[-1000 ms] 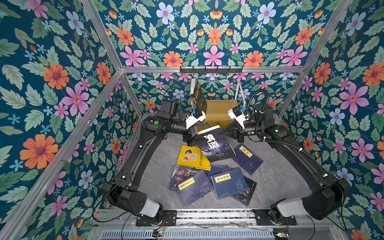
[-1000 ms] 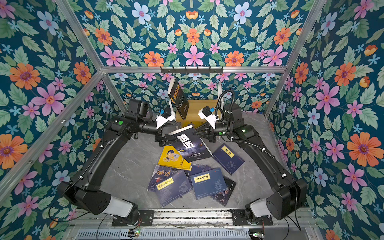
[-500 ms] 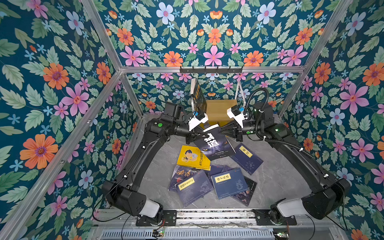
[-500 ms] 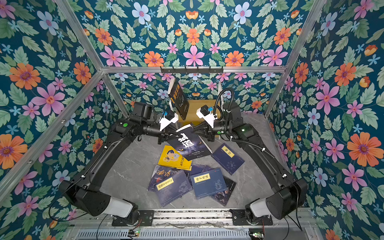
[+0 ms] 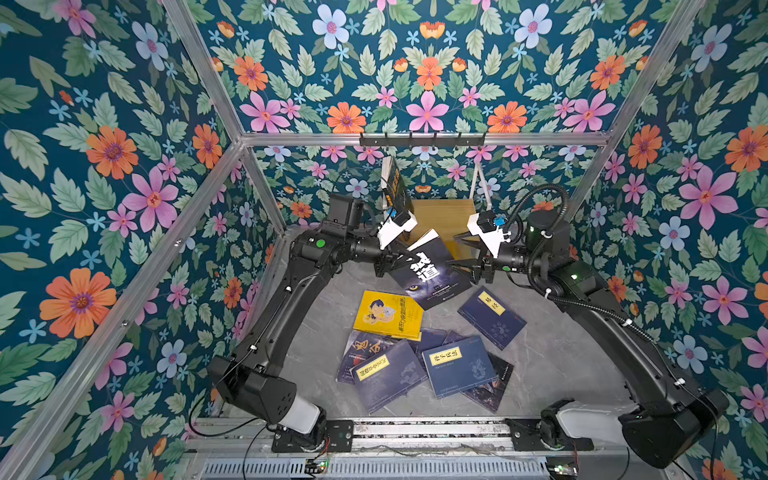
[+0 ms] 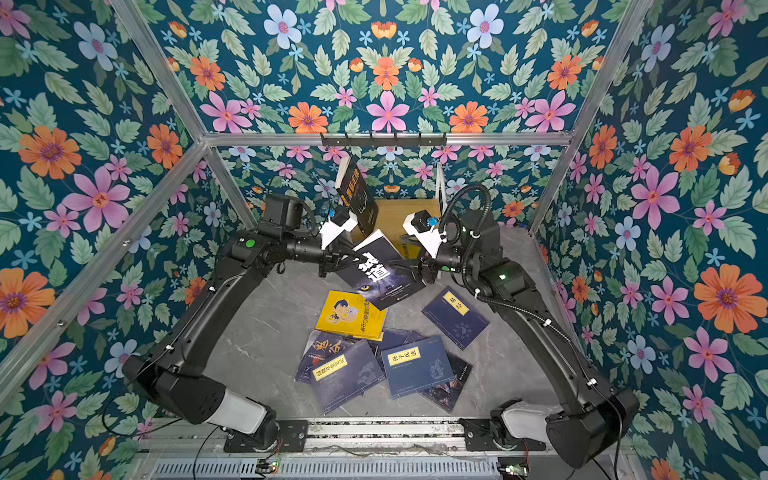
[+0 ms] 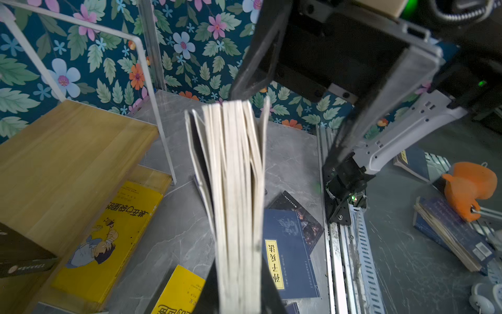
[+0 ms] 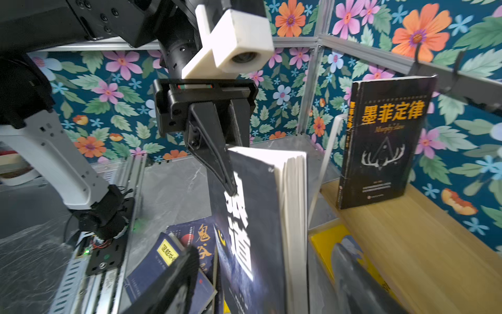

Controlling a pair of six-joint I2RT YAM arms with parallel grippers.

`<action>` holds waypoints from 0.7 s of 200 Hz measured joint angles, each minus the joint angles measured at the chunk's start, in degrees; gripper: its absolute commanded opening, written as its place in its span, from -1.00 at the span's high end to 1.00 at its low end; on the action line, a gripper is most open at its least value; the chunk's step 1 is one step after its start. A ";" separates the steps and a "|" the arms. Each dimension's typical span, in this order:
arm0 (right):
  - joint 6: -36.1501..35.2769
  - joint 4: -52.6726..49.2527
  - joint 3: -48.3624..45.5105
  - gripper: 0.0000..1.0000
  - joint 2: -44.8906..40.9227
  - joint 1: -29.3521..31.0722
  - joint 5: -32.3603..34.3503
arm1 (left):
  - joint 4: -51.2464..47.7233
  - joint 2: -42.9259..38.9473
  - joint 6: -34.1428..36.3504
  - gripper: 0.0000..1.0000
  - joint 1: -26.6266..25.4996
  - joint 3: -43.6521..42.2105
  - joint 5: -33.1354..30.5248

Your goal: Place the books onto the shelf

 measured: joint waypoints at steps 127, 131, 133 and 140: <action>-3.54 0.72 -2.40 -0.98 -6.71 6.80 18.45 | 32.30 1.22 -49.64 1.00 10.86 -0.11 -3.06; -4.52 1.20 -2.91 -0.98 -6.86 8.04 19.85 | 33.14 1.25 -50.84 1.00 11.30 -0.11 -3.28; -5.07 1.46 -3.19 -0.98 -6.95 8.72 20.74 | 33.62 1.25 -51.54 1.00 11.50 -0.09 -3.43; -7.06 2.40 -4.15 -0.98 -7.10 10.95 23.63 | 34.80 1.25 -53.59 1.00 12.17 -0.09 -4.04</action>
